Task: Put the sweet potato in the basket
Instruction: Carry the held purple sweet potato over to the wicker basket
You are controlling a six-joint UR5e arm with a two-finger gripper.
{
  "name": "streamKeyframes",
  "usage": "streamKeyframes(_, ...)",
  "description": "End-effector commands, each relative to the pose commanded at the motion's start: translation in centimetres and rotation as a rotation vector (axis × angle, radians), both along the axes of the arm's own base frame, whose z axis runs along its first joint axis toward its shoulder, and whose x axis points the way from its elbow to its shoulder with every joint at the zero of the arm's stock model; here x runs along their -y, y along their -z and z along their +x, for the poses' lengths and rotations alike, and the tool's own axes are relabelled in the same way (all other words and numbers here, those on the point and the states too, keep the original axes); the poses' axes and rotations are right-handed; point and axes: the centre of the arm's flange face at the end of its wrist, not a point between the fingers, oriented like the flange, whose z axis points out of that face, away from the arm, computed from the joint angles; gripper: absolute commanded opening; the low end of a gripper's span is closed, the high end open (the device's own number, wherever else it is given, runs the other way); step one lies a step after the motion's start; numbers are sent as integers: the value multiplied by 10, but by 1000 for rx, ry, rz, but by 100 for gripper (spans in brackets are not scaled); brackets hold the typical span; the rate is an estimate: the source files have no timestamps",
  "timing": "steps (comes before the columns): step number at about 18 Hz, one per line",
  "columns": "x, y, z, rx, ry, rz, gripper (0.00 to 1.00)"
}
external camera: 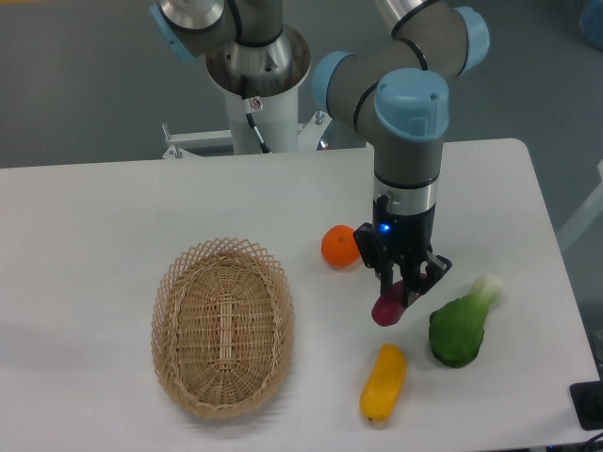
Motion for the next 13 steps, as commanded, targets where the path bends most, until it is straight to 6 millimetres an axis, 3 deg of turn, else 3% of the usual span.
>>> streamKeyframes(7,-11,0,14,13,-20,4,30)
streamKeyframes(11,-18,-7,47,34,-53,17,30)
streamKeyframes(13,-20,1,71,41,-55,-8,31)
